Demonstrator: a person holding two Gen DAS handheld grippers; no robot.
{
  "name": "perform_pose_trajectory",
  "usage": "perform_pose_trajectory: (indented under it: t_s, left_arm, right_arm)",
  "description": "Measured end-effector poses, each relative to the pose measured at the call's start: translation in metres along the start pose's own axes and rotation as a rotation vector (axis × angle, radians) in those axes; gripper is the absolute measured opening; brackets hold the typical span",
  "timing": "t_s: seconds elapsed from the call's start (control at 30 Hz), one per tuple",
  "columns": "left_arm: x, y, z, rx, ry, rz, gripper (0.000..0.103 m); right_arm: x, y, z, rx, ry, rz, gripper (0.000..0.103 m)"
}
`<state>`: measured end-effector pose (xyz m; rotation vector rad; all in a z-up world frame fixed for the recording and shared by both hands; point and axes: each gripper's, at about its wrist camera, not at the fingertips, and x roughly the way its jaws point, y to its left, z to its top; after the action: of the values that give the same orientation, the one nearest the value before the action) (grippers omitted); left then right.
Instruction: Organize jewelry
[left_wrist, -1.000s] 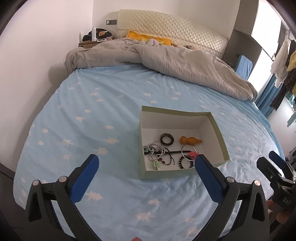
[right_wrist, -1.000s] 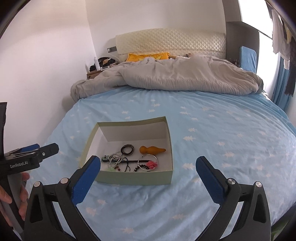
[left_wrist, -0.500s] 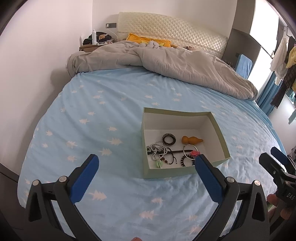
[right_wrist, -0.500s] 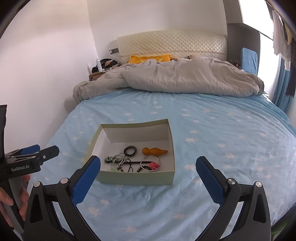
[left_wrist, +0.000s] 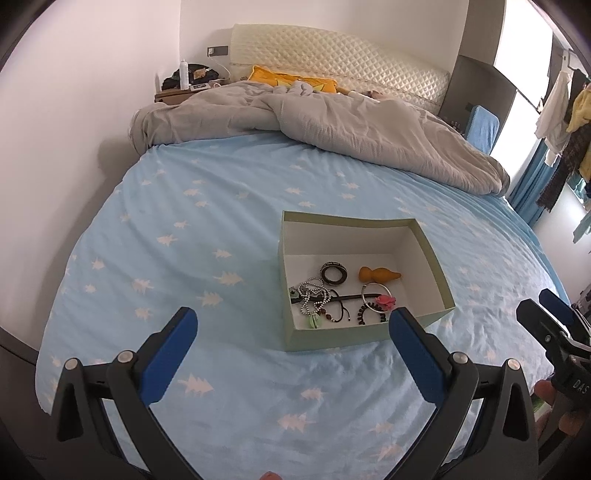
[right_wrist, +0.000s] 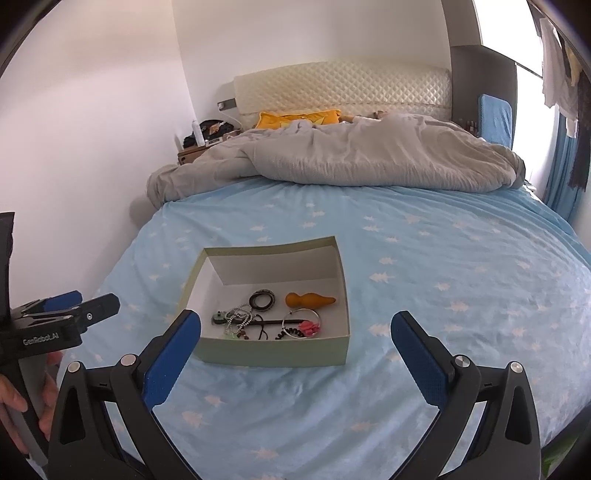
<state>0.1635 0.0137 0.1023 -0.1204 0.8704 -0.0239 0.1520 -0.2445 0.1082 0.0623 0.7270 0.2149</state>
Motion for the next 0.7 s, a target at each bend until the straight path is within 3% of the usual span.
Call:
perform_pose_trajectory:
  t_s: [0.7]
  left_arm:
    - [-0.0018, -0.0022, -0.0021, -0.007, -0.015, 0.027, 0.103]
  right_arm:
    - [-0.005, 0.0005, 0.0005, 0.001, -0.018, 0.009, 0.103]
